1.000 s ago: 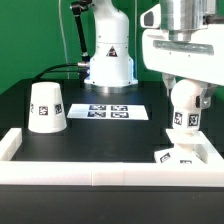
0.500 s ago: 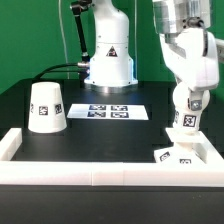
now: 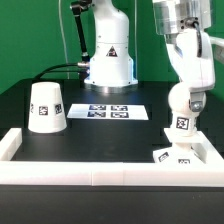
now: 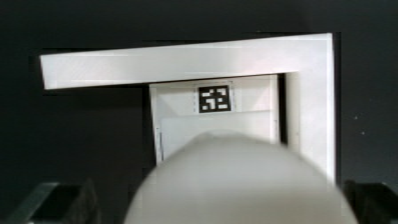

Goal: Assemble lamp

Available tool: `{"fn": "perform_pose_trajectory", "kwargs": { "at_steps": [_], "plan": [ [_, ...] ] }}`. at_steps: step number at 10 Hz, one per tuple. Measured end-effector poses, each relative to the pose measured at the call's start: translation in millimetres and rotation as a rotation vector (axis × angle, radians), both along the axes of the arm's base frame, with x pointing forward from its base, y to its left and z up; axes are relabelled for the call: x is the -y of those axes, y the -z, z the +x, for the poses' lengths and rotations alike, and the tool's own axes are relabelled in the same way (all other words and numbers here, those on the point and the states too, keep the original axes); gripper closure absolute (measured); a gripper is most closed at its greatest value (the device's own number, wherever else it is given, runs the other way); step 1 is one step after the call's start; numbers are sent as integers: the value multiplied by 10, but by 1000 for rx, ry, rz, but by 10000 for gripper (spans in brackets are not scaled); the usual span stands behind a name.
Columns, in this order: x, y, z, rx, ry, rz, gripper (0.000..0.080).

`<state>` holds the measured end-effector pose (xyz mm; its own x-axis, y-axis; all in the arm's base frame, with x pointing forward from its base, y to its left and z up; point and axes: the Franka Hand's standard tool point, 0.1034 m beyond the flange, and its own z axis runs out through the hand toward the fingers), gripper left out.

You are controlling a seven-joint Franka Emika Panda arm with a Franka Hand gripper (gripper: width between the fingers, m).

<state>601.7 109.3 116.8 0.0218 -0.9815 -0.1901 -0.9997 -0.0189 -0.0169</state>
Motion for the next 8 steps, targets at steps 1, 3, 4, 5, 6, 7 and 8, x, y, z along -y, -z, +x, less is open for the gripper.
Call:
{"fn": "perform_pose_trajectory", "kwargs": {
  "at_steps": [1, 3, 4, 5, 6, 7, 8],
  "plan": [
    [-10, -1, -3, 14, -75, -3, 104],
    [-15, 1, -6, 56, -299, -6, 101],
    [-15, 4, -10, 74, -396, -7, 101],
    [-15, 4, -10, 89, -472, -8, 101],
    [-15, 5, -10, 104, -552, -9, 101],
    [-15, 6, -11, 118, -624, -10, 101],
    [-14, 6, -10, 129, -681, -10, 101]
  ]
}}
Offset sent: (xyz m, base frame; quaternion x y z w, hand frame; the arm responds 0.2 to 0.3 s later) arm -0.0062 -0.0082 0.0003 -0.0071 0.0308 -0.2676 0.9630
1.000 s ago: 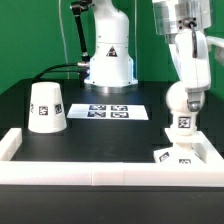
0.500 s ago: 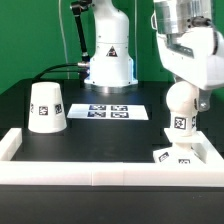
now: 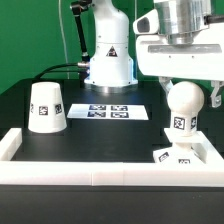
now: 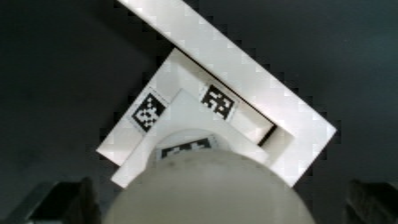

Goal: Assemble lamp

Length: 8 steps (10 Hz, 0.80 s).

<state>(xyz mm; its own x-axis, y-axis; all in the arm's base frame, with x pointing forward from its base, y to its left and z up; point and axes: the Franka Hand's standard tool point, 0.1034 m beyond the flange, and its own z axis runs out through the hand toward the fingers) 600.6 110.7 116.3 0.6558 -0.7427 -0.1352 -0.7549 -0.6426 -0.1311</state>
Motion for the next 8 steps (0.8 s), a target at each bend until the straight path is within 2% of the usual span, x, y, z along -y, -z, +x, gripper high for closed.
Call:
{"fn": "perform_pose_trajectory", "kwargs": {
  "at_steps": [2, 4, 6, 8],
  "plan": [
    [6, 0, 1, 31, -162, -3, 101],
    [55, -12, 20, 89, -496, -64, 101],
    [80, -22, 51, 135, -741, -92, 101],
    [133, -15, 68, 168, -932, -100, 101]
  ]
}}
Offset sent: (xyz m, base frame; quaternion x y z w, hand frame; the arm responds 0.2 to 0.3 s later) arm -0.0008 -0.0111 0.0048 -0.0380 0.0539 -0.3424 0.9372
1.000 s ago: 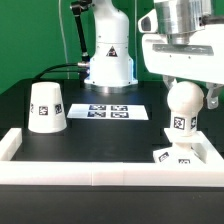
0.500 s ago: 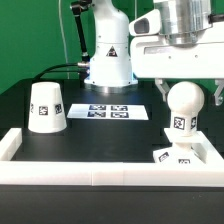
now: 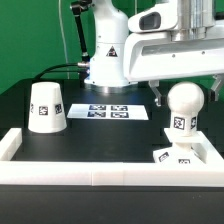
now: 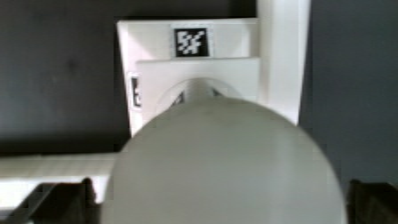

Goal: Assemble lamp

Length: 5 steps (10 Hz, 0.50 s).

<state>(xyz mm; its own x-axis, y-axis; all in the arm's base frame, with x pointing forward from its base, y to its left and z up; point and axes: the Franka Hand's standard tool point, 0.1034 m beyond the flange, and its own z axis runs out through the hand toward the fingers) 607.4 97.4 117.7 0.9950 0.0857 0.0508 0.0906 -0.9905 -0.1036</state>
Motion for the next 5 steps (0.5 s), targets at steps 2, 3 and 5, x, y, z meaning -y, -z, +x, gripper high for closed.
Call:
{"fn": "perform_pose_trajectory", "kwargs": {
  "at_steps": [2, 3, 5],
  "plan": [
    [5, 0, 1, 11, -97, -5, 101],
    [12, 0, 2, 20, -185, -9, 101],
    [-37, -14, 56, 80, -351, -45, 101]
  ]
}}
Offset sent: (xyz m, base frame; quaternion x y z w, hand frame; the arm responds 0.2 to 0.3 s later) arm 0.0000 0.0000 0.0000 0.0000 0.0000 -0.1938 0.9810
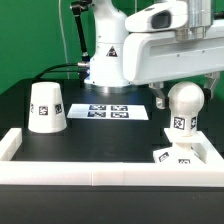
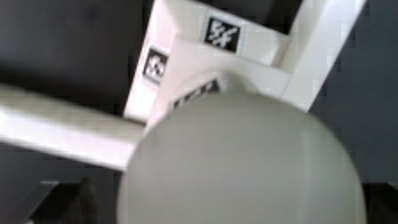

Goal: Assemble lamp

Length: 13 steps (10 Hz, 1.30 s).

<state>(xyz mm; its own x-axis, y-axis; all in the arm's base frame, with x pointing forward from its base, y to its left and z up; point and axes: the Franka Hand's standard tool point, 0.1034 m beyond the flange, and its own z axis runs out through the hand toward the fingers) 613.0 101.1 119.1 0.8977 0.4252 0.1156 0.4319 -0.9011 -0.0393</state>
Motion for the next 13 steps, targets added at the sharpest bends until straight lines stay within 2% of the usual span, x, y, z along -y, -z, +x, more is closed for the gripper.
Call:
{"fn": "perform_pose_trajectory", "kwargs": {
  "at_steps": [5, 7, 9, 12, 13],
  "plan": [
    [-50, 59, -56, 36, -507, -72, 101],
    [-15, 59, -47, 46, -676, -102, 101],
    [27, 59, -38, 50, -761, -120, 101],
    [32, 58, -35, 51, -769, -121, 101],
    [36, 58, -34, 51, -768, -121, 224]
  ]
}}
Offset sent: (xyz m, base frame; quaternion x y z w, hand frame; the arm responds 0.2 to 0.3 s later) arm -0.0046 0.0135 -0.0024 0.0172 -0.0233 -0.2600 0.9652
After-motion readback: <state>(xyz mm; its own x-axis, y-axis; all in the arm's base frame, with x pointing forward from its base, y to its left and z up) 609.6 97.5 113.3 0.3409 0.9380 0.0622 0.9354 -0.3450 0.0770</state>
